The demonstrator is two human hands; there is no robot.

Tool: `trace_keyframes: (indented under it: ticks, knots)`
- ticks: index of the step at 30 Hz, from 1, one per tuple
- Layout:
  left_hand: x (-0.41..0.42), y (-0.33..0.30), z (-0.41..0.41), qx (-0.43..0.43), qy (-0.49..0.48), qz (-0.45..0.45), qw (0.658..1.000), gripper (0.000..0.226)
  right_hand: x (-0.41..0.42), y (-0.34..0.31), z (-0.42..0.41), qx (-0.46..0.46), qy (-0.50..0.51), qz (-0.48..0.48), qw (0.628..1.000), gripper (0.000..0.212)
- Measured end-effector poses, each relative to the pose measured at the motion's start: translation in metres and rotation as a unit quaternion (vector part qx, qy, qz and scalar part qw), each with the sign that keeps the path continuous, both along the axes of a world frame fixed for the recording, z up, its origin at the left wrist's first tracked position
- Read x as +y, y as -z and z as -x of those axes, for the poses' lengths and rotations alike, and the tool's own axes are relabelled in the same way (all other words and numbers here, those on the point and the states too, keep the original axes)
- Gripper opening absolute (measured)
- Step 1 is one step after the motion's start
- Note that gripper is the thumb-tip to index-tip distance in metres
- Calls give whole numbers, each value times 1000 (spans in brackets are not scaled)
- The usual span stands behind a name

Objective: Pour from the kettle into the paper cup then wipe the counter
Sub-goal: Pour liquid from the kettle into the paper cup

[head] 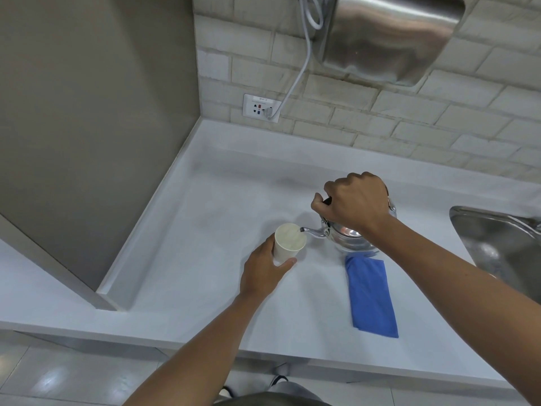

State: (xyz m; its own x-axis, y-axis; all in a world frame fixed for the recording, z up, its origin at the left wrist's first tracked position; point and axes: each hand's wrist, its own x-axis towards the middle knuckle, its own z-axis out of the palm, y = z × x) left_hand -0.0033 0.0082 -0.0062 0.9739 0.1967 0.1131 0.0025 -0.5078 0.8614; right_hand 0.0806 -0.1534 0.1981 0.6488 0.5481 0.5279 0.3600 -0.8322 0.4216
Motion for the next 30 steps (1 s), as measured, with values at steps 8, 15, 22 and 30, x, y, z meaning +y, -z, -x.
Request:
trace_keyframes:
  ticks: [8, 15, 22, 30]
  knots:
    - [0, -1, 1, 1, -3, 9, 1000, 68, 2, -1, 0, -6, -3, -1, 1000, 41]
    - [0, -2, 1, 5, -4, 13, 1000, 68, 2, -3, -1, -6, -5, -7, 1000, 41]
    - [0, -4, 3, -1, -4, 18, 1000, 68, 0, -2, 0, 2, 3, -4, 1000, 41]
    - [0, -3, 2, 2, -2, 16, 1000, 68, 0, -1, 2, 5, 7, 2, 1000, 42]
